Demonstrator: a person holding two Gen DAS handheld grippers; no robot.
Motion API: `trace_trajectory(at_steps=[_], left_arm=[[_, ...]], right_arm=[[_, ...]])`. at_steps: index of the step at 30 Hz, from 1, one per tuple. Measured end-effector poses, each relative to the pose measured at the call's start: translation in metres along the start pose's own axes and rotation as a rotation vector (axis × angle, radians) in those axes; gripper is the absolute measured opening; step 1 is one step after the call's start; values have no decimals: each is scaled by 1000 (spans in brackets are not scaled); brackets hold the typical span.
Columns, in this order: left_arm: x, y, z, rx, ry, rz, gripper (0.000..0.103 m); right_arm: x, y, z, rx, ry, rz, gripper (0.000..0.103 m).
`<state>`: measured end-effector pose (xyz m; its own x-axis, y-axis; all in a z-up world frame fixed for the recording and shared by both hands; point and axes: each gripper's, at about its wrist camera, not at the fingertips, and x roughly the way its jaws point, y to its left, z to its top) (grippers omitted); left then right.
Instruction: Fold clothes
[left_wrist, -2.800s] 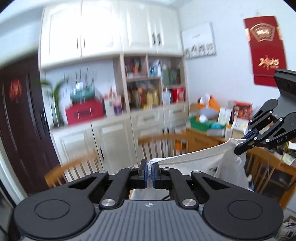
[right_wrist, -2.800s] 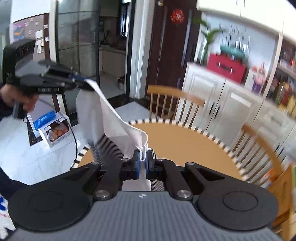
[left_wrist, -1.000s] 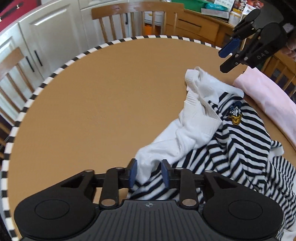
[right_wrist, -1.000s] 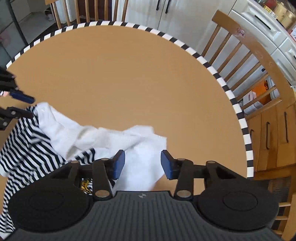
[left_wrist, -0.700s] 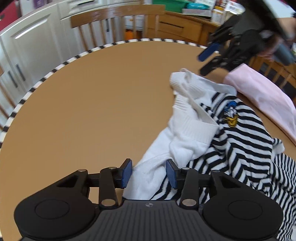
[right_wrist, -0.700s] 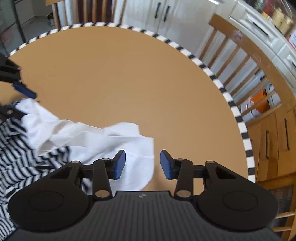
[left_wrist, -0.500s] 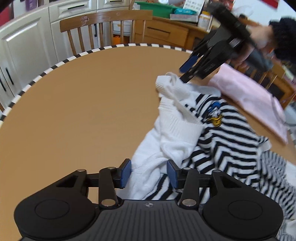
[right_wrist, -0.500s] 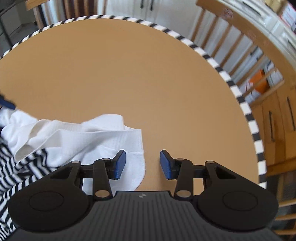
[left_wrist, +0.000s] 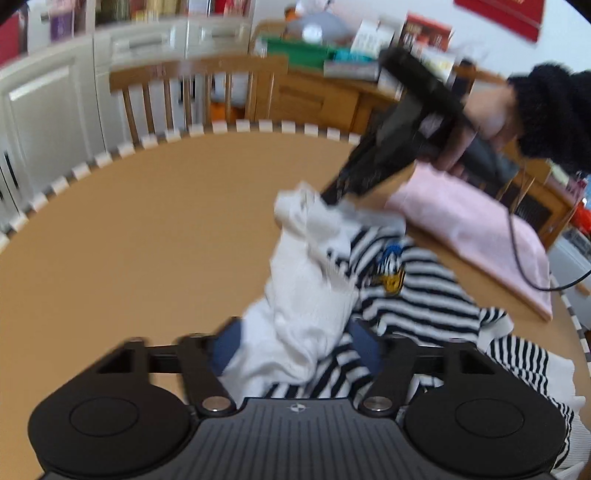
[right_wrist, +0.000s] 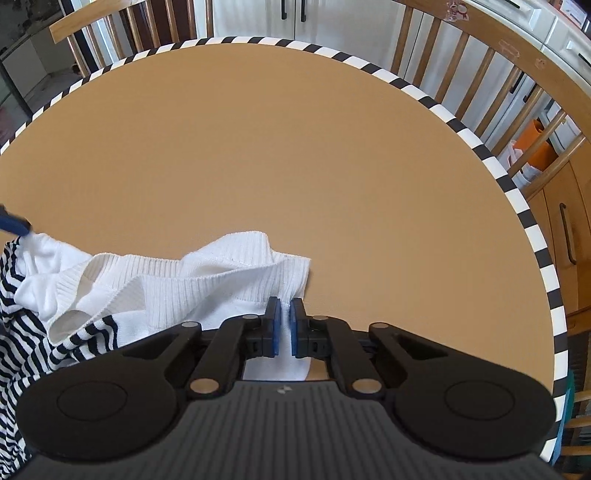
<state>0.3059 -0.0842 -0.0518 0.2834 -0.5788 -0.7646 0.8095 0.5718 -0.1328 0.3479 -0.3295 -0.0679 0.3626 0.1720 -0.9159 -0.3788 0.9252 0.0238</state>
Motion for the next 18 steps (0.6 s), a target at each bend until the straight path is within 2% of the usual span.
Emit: trace_trajectory(at_steps=[1,2,3,8,13,18], left_arm=[[9,-3,0,-12,29,-3,31],[14,-6,-1,-17,37,5,15],[20,-9,-1,-21,45,13,7],[16,-10,-3,-79,21,64,5],[-23,3,5,-171,-87,178,4],[-94,16,39,-149,-309,390,4]], right_arm=[[-1,0,0,4,-3,-2,4],[-2,0,-1,5,-7,-7,3],[-4,2,-2,2,-13,-14,3],[-30,8,-5,-6,-62,-17,2],[-74,15,-6,-40,-141,-25,2],[-142,32,13,-159,-345,-76,2]])
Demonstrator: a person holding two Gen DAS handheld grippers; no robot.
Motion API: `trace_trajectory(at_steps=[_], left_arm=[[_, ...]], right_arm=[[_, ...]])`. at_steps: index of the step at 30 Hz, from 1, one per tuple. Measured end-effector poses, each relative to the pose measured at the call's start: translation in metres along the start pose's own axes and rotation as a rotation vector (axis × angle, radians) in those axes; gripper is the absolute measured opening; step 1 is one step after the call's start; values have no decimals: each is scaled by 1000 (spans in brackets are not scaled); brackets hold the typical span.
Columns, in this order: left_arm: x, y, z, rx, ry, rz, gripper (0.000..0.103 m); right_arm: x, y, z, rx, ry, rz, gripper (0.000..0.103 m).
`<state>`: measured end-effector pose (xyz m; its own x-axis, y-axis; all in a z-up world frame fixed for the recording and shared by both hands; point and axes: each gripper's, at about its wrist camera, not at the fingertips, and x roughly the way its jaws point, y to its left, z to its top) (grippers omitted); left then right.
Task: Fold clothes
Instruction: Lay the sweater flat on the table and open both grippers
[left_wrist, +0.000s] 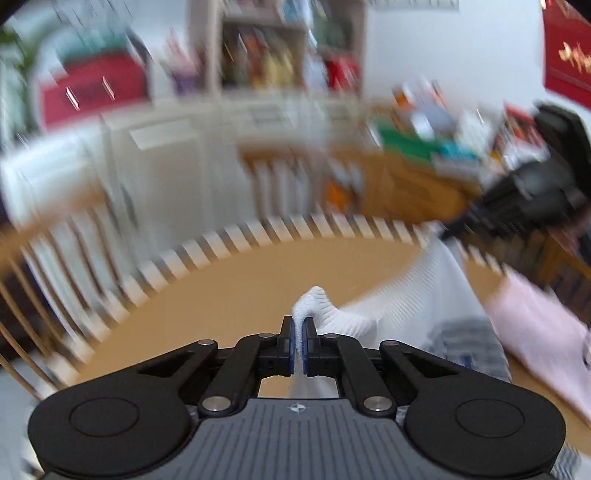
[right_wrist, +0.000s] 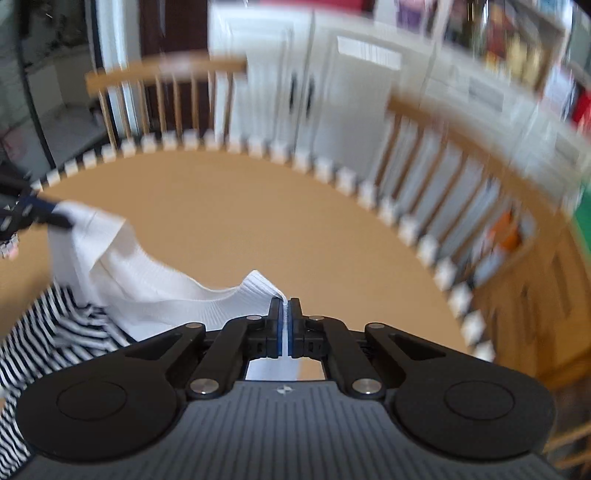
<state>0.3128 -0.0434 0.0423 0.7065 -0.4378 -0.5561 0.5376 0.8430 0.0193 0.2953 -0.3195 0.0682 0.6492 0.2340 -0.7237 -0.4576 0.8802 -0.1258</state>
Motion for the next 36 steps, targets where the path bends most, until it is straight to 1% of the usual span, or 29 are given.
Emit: trace_trajectory(at_steps=[2,4,5,7,8,10,11,12,14,15,16,17,18,20,21,22,23,24,25,26,27,28,30,32,34,36], left_arm=[[-5,14,30,31,-53,84,4],[18,29,54,57,-39,144,4],[37,37,61,66,-16,168,4],[89,49,67,118,62,218,4],[119,52,64,144,107,250,4],[175,62,51,145,236,302,5],[202,66,44,144,301,327,5],[220,69,36,138,347,348,7],[236,70,22,97,357,406,8],[236,71,18,50,344,406,9],[235,73,14,1,331,404,9],[235,73,10,-6,326,407,10],[235,72,7,-10,323,409,11],[234,70,2,14,318,412,12],[227,73,1,20,310,414,15],[223,74,0,12,304,423,18],[219,75,0,3,299,433,27],[215,76,-1,-6,294,443,38],[209,78,-1,-17,293,453,43],[202,80,-1,-33,285,457,45],[190,81,-3,-59,266,449,47],[175,85,-3,-83,245,434,50],[138,91,-9,-144,189,416,63],[93,89,-22,-213,155,378,68],[50,82,-40,-273,157,329,73],[16,78,-59,-321,168,320,77]], right_arm=[[-13,1,27,-74,-63,-33,2],[0,-6,51,-113,-62,-70,2],[19,-12,61,-105,-44,-78,2],[65,-24,75,-75,1,-91,2],[92,-29,80,-56,26,-96,2],[137,-32,71,-3,84,-107,2],[161,-32,67,32,99,-117,2],[177,-30,61,67,106,-124,3],[199,-27,53,159,91,-163,3],[204,-27,49,210,79,-168,3],[206,-26,45,234,68,-171,3],[206,-25,41,253,58,-175,3],[208,-24,39,242,57,-191,3],[219,-25,38,223,79,-212,3],[222,-25,36,218,87,-224,3],[227,-25,35,225,97,-246,6],[232,-25,35,233,106,-270,13],[234,-25,32,257,120,-296,38],[230,-24,27,283,103,-290,64],[226,-22,22,308,80,-279,64],[221,-20,17,333,58,-268,58],[210,-20,11,358,30,-248,56],[173,-17,-5,401,-43,-217,56],[134,-10,-22,427,-102,-182,56],[98,2,-42,421,-115,-156,56],[62,21,-67,403,-110,-143,56]])
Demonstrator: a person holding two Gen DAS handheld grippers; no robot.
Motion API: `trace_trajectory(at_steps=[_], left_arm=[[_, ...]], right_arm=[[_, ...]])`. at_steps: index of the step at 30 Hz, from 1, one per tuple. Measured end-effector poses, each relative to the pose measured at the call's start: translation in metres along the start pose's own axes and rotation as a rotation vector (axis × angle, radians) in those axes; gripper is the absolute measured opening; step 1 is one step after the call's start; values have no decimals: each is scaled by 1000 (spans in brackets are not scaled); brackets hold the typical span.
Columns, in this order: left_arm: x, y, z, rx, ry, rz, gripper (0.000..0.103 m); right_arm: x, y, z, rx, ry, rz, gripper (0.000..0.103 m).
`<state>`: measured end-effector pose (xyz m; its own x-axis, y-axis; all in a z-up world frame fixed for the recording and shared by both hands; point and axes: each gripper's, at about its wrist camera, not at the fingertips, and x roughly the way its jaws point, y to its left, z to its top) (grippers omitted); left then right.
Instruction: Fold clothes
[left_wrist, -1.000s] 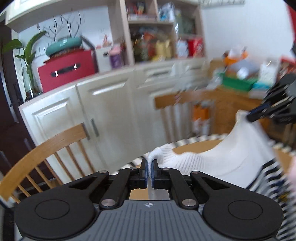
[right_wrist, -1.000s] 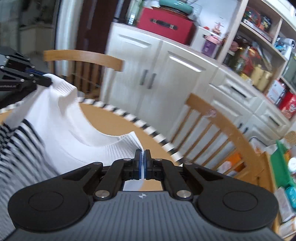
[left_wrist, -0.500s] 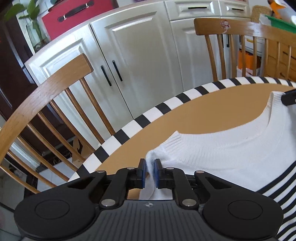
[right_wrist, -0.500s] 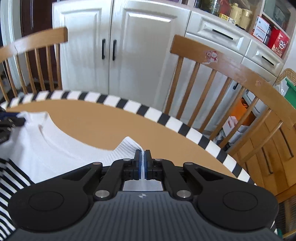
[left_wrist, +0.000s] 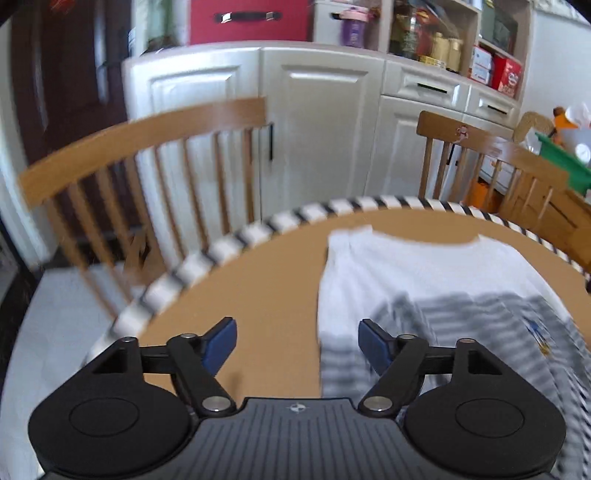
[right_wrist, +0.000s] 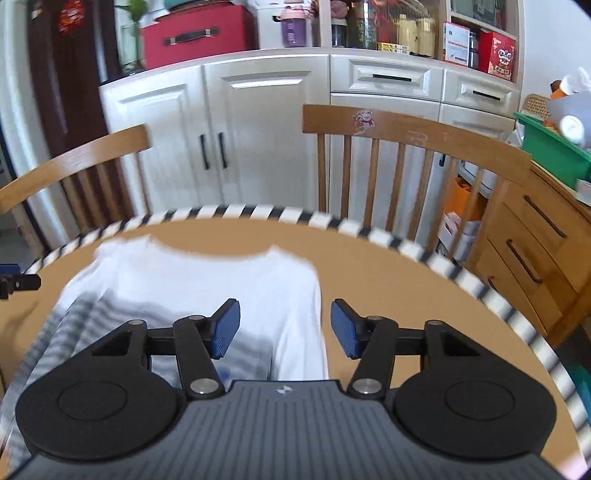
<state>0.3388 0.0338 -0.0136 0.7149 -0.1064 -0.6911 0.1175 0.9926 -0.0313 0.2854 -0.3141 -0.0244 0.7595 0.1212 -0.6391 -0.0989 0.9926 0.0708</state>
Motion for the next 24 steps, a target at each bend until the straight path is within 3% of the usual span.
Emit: trace_trajectory(at_steps=[5,7,9,13,16,21,24], left_arm=[[-80,13,-66,-141,62,-2,80],[-99,15,-89,-196,103,-16,80],[-119,6,-117,-221,141,-48,80],[-158,-32,-166,-187,211,-103,80],[-174,-57,-195,-125,223,-91,80],[-183,-76,-224,-124,284,-88,81],[-186,-84,-231,-82,261,-58,81]], right_arm=[[-80,24,-68,-36,44,41,54],[-103,35,-95,-47,86,55,42],[-124,44,-121,-48,129,72,38],[-153,52,-152,-18,174,61,37],[-170,54,-168,-15,205,67,39],[-190,70,-193,-135,252,125,37],[-186,75,-201,-128,287,144,33]])
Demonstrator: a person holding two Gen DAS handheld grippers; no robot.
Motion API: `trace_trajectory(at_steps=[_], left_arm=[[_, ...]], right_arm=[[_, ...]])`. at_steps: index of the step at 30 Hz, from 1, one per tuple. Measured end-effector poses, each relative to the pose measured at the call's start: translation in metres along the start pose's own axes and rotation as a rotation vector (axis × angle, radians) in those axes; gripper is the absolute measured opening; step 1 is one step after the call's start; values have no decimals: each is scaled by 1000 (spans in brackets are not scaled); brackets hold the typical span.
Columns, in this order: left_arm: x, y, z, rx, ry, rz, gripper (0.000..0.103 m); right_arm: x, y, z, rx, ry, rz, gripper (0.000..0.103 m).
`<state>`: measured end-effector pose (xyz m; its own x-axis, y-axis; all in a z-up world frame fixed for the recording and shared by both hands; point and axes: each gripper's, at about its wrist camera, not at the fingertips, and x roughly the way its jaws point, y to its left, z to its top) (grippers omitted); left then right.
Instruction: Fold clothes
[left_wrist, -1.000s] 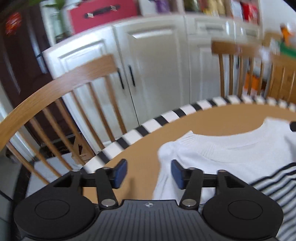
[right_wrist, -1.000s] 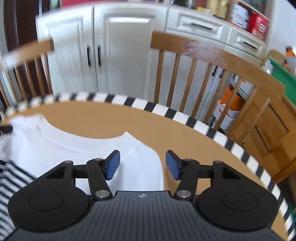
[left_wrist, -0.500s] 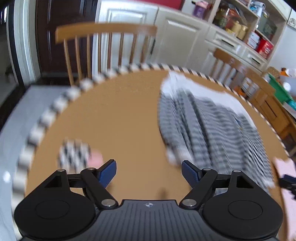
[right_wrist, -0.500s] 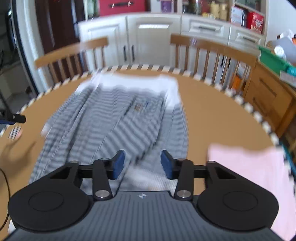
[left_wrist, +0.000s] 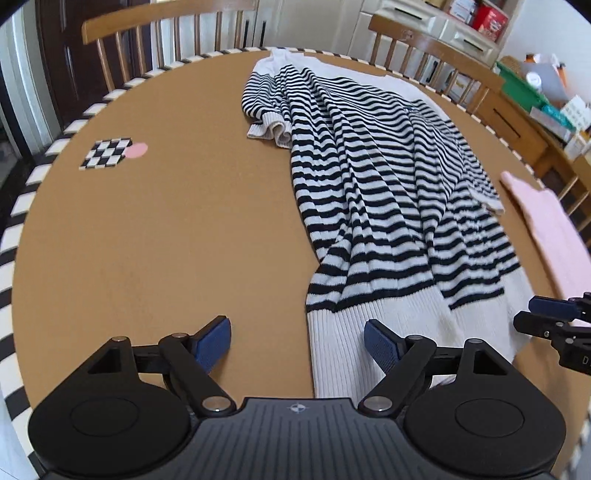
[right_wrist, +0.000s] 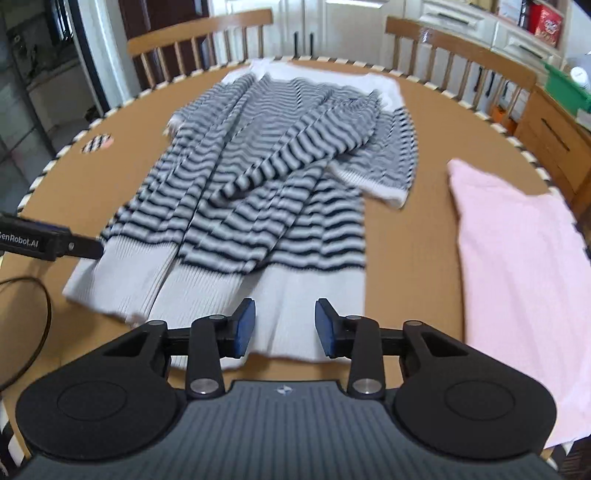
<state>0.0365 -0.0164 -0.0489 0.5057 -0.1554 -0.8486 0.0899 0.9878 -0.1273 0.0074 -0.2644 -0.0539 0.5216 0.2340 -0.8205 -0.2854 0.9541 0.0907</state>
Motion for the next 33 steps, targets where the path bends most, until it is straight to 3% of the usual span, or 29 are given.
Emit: trace_trajectory(at_steps=[1,2,5,8,16,19,23,25,26,28,29,30,33], left_arm=[[0,-3,-2,13,-7,9,80],[0,-6,-2,44,-22,19,73],[2,-14,2,119,-51,27,12],[3,-15,9,130,-42,50,5],[-41,61,19,60,-60,222,2],[-64,93,19,12,-44,272,0],[-69,116,7,-115,10,180,2],[-66,108,3,-136,15,118,2],[-65,100,2,-136,8,73,6],[-58,83,4,-121,-8,27,25],[-55,74,4,-114,-15,5,42],[-53,65,6,-105,-19,-3,52],[-26,41,14,-64,-11,-14,61]], right_arm=[[3,-1,-1,15,9,9,19],[5,-1,-2,22,15,9,11],[4,2,-4,28,18,7,4],[-5,-3,-1,28,-2,-11,4],[-73,-52,1,103,-109,-136,3],[-90,-63,-5,120,-105,-168,3],[-65,-69,-21,185,3,-102,3],[-52,-63,-25,167,24,-132,3],[-48,-60,-25,149,27,-154,3],[-44,-57,-24,128,38,-183,3],[-43,-58,-23,120,47,-191,3],[-42,-60,-22,115,56,-198,3],[-43,-65,-20,119,61,-209,4]])
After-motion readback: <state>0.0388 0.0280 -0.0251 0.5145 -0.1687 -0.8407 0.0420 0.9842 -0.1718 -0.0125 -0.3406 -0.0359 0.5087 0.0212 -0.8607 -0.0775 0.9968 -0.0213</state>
